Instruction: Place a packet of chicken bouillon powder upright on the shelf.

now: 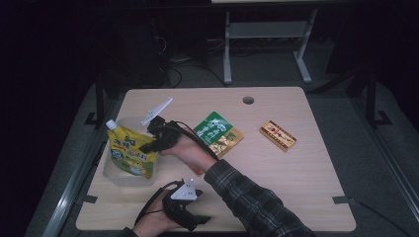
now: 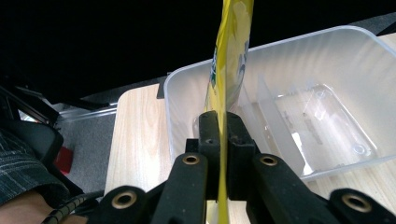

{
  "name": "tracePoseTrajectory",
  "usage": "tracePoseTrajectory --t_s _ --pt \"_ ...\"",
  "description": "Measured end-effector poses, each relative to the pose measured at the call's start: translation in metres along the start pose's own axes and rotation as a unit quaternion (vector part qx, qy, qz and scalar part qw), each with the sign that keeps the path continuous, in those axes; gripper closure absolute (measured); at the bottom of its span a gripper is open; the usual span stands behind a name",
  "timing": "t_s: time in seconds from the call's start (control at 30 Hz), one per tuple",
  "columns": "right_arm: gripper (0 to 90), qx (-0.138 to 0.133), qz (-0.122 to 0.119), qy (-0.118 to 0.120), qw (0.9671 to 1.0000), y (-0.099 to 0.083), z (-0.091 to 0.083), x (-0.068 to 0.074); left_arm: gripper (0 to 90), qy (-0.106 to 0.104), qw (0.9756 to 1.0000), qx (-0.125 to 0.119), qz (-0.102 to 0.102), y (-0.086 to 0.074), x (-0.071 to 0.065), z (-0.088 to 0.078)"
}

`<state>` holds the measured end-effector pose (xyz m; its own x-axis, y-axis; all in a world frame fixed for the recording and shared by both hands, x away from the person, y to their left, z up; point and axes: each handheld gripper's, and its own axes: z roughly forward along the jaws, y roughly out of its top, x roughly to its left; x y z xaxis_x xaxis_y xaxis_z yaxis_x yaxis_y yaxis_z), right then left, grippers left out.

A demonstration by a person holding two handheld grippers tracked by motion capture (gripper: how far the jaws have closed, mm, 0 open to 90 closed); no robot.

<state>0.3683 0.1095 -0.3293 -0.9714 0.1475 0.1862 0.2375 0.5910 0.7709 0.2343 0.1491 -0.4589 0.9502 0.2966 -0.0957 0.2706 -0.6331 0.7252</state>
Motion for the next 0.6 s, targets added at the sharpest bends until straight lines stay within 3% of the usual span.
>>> tracePoseTrajectory --t_s 0.17,0.47,0.6 --pt "88.8 0.003 0.003 0.010 0.9999 -0.0001 -0.0009 0.0033 14.7 -0.002 0.9999 -0.007 -0.008 -0.0002 -0.0012 0.0008" --pt "79.9 -0.007 0.010 0.016 0.9998 -0.0007 -0.0049 0.0023 14.7 -0.002 0.9999 -0.007 -0.008 0.0001 -0.0017 0.0015" --pt "85.0 -0.007 0.012 0.013 0.9998 -0.0013 -0.0075 0.0009 14.7 -0.002 0.9999 -0.007 -0.009 -0.0001 -0.0016 0.0017"
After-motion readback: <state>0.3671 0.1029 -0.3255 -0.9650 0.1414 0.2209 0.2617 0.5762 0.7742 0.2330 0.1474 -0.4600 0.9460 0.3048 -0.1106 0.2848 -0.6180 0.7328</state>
